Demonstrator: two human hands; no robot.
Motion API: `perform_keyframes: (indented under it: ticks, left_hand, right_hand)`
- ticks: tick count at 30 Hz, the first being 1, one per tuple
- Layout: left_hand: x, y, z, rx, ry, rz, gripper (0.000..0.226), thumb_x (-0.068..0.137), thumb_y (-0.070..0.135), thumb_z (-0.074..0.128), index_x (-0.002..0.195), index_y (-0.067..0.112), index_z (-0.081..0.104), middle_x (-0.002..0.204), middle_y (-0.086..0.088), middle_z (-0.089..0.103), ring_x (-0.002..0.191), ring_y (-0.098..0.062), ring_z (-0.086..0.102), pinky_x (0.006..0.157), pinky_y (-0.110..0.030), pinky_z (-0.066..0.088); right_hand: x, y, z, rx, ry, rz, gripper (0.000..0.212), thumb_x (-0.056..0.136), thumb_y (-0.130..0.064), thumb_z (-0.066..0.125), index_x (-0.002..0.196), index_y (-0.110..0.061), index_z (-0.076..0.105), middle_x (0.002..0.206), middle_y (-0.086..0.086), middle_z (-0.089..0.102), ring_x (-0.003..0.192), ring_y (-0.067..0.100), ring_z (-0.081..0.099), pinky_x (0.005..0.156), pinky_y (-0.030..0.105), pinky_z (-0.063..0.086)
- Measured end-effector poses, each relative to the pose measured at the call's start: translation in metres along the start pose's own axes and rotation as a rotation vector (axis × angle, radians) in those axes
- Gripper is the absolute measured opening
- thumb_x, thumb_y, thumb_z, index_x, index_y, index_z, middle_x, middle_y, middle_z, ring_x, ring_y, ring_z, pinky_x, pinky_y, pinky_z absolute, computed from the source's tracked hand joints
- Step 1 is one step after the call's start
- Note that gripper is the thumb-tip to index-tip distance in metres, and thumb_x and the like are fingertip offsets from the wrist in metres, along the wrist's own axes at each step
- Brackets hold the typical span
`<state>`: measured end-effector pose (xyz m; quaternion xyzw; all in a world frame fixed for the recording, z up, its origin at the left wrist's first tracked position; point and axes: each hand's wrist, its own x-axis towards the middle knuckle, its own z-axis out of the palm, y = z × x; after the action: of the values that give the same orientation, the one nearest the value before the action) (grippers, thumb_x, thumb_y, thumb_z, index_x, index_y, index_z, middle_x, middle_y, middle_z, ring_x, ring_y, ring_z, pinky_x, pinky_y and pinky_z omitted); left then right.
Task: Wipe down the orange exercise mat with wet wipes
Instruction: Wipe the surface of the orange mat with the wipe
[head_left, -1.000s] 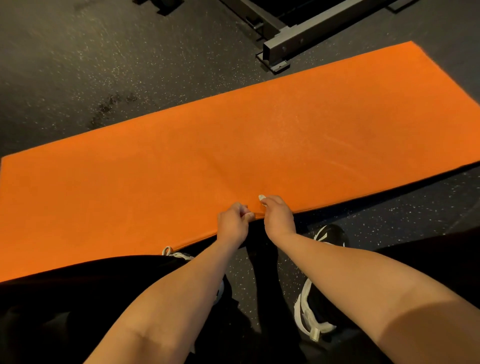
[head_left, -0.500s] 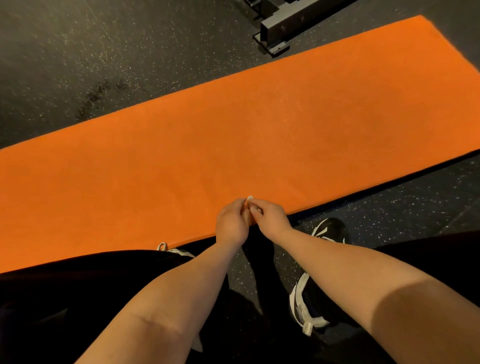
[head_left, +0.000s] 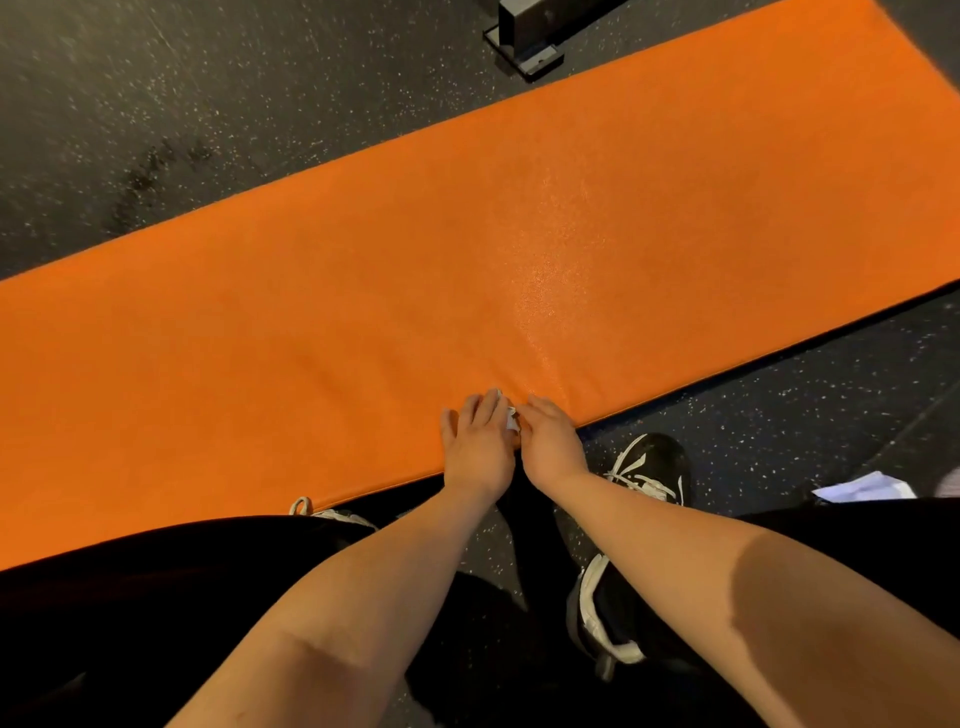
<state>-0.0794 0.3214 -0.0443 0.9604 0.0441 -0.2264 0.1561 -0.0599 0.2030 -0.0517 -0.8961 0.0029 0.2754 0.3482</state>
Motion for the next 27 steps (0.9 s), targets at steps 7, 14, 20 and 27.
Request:
perform_keyframes:
  ticks: [7,14,20,27]
  left_hand:
    - [-0.011,-0.052,-0.015,0.097,0.038,-0.126,0.062,0.103,0.018,0.037,0.161,0.027,0.016,0.169,0.005,0.008,0.155,-0.019,-0.004,0.12,-0.057,-0.01]
    - [-0.015,-0.039,-0.011,0.037,0.099,-0.162,0.053,0.104,0.032,0.035,0.155,0.027,0.026,0.154,-0.001,0.03,0.131,-0.032,0.031,0.113,-0.05,0.021]
    - [-0.021,-0.01,0.001,0.033,0.072,-0.002,0.041,0.106,0.035,0.035,0.146,0.035,0.044,0.14,0.002,0.041,0.119,-0.026,0.037,0.104,-0.045,0.021]
    - [-0.031,-0.062,-0.011,0.109,0.2,-0.231,0.04,0.105,0.038,0.036,0.144,0.029,0.043,0.138,-0.002,0.044,0.121,-0.03,0.038,0.104,-0.05,0.023]
  right_hand:
    - [-0.004,-0.002,0.014,-0.26,0.037,-0.014,0.058,0.104,-0.013,0.047,0.158,-0.013,0.027,0.167,0.009,0.015,0.155,0.028,0.006,0.127,0.039,0.01]
    - [-0.01,-0.009,0.017,-0.322,0.044,-0.041,0.066,0.101,-0.012,0.046,0.161,-0.013,0.017,0.169,0.007,0.009,0.156,0.025,-0.002,0.127,0.041,0.001]
    - [-0.011,-0.009,0.017,-0.222,0.055,-0.015,0.053,0.108,-0.019,0.035,0.16,-0.016,0.023,0.169,0.004,0.012,0.156,0.021,-0.002,0.127,0.039,0.001]
    - [-0.022,-0.014,0.026,-0.294,0.062,-0.051,0.061,0.105,-0.016,0.042,0.161,-0.015,0.019,0.169,0.007,0.01,0.156,0.028,-0.004,0.127,0.045,0.0]
